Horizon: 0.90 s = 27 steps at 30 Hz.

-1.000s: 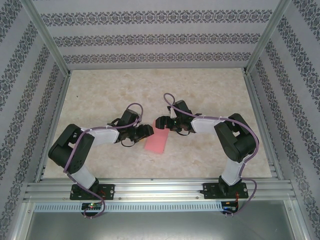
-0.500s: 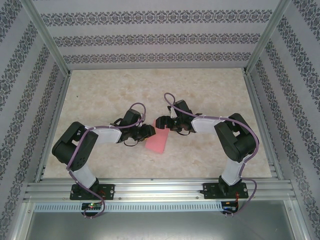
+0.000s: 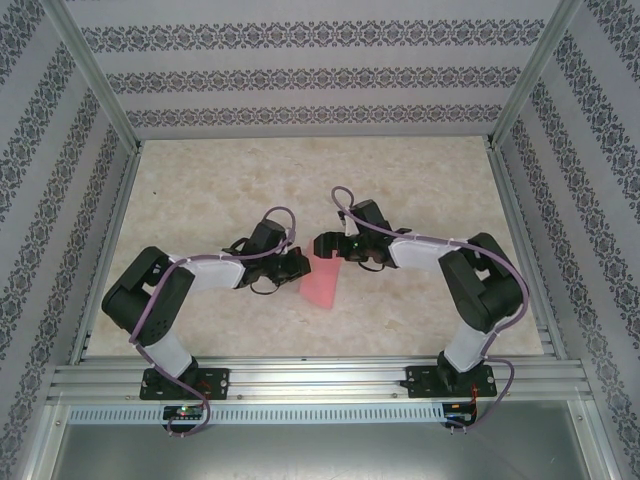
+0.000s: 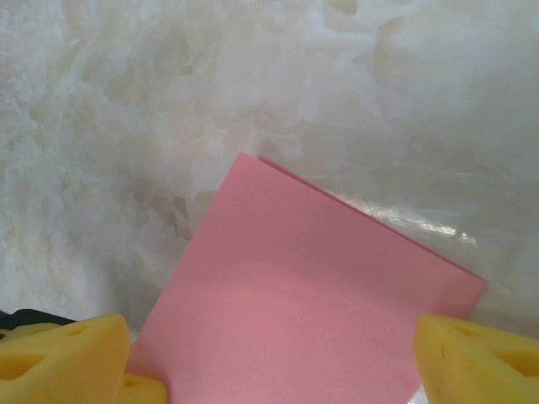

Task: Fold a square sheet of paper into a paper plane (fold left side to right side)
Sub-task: Third fold the triangle at the center of the table.

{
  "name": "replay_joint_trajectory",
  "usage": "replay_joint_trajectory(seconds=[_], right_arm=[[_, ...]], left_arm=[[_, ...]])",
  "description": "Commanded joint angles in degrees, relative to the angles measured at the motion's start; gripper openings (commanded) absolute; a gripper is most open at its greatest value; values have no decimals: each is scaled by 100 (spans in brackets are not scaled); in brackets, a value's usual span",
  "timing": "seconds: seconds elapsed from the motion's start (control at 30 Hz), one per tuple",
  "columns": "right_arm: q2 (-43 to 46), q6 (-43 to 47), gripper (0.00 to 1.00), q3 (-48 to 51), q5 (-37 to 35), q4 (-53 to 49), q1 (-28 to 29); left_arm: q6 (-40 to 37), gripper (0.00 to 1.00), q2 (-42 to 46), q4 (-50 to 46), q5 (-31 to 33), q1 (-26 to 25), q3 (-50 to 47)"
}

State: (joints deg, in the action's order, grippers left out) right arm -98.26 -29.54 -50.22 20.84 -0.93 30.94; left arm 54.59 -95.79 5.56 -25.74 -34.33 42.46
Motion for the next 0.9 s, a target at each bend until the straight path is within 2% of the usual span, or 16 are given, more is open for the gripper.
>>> replay_joint_trajectory(seconds=[0.0,0.13,0.2,0.37,0.47,0.63,0.87], right_arm=[[721,426,88,278,-353,-178,-63],[1655,667,86,885,-611,-329,193],[2189,749,80,1302,-820,-316,512],[3399,772,77,2124,-2095,-236,1840],[3781,977,77,2328,-2980,-261,2757],[3457,1833,77,1963,-4186,-752,3658],[1896,2693,77,1133,-4649,-876,3999]], left_arm=[[149,3,93,59,182,-124,125],[413,3,121,35,362,-221,112],[537,2,122,24,443,-282,112],[664,1,87,-1,518,-355,149],[701,1,95,-20,526,-373,154],[689,1,134,-113,574,-398,171],[671,1,175,-188,616,-426,176]])
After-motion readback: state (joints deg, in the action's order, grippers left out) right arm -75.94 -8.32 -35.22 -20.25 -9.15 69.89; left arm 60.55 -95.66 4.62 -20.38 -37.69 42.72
